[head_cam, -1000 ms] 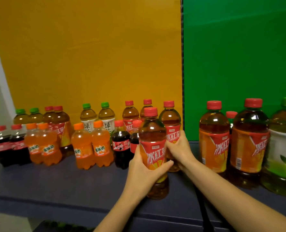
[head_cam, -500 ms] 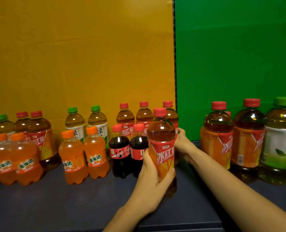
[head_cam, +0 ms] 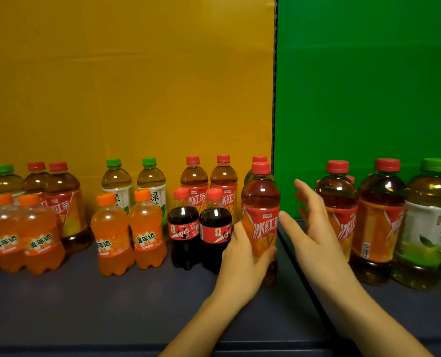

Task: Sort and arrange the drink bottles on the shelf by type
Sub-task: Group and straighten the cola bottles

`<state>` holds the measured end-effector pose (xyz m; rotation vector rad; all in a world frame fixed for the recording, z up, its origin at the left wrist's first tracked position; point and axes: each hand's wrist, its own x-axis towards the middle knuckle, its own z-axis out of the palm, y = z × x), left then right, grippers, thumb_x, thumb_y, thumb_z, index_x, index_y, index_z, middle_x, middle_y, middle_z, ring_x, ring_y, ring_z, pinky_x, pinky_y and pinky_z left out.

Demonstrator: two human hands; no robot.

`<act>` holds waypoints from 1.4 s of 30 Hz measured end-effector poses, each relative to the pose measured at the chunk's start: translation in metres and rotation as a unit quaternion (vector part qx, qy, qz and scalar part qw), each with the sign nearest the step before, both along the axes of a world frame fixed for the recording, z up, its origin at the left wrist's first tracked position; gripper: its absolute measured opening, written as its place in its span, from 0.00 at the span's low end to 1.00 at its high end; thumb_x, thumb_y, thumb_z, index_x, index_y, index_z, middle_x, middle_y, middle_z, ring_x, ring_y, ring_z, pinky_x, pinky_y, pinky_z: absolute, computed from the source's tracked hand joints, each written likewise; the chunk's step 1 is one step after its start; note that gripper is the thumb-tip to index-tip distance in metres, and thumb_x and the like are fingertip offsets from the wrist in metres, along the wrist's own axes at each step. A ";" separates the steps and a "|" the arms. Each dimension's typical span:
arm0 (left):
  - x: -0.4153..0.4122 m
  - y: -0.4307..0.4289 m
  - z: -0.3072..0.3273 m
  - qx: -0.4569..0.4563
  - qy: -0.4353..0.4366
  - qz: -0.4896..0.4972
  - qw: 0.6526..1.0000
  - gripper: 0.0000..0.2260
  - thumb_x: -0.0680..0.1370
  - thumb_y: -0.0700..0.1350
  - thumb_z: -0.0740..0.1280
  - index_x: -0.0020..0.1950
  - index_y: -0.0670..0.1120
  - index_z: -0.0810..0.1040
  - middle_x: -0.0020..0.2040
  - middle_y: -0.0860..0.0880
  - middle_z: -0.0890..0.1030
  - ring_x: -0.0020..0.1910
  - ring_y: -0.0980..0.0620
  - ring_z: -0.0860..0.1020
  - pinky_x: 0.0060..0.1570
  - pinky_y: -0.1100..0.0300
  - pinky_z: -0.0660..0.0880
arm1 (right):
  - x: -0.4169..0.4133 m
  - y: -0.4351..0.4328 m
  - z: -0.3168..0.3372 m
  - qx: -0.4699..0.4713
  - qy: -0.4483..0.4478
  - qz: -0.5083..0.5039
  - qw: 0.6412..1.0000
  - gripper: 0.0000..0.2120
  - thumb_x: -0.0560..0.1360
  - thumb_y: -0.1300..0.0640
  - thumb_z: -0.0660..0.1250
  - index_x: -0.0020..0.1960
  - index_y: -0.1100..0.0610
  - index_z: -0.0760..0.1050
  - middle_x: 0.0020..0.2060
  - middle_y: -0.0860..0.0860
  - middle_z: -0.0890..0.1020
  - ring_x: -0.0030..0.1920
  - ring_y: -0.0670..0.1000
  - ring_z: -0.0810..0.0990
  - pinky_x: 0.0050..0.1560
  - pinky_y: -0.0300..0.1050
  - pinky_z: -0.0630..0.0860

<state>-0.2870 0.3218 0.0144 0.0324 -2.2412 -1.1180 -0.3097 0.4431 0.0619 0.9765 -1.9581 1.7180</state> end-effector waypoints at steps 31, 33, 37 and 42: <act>0.019 -0.115 -0.004 0.087 -0.005 0.087 0.992 0.32 0.71 0.40 0.72 0.69 0.41 0.57 0.66 0.42 0.69 0.65 0.46 0.71 0.59 0.58 0.70 | -0.005 -0.131 -0.061 0.088 -0.107 -0.059 0.989 0.45 0.66 0.60 0.73 0.73 0.56 0.48 0.70 0.55 0.64 0.71 0.54 0.63 0.70 0.55 0.64; 0.024 -0.119 -0.006 0.072 -0.005 0.085 0.994 0.32 0.71 0.42 0.73 0.68 0.42 0.59 0.65 0.43 0.70 0.64 0.46 0.71 0.61 0.54 0.71 | -0.001 -0.128 -0.062 0.090 -0.100 -0.060 0.989 0.43 0.66 0.59 0.73 0.72 0.57 0.51 0.68 0.55 0.66 0.70 0.54 0.65 0.69 0.55 0.66; 0.041 -0.127 -0.007 0.075 0.003 0.069 0.995 0.29 0.66 0.47 0.77 0.61 0.48 0.66 0.59 0.45 0.74 0.59 0.47 0.74 0.59 0.47 0.74 | 0.012 -0.119 -0.061 0.101 -0.086 -0.039 0.990 0.41 0.68 0.56 0.73 0.71 0.56 0.52 0.66 0.53 0.67 0.67 0.53 0.68 0.67 0.54 0.68; 0.067 -0.115 -0.003 0.115 0.016 0.005 0.993 0.24 0.67 0.46 0.75 0.59 0.50 0.67 0.54 0.51 0.77 0.52 0.57 0.77 0.46 0.65 0.73 | 0.035 -0.100 -0.061 0.087 -0.073 -0.009 0.993 0.39 0.69 0.53 0.73 0.71 0.53 0.53 0.65 0.49 0.68 0.65 0.48 0.70 0.64 0.47 0.70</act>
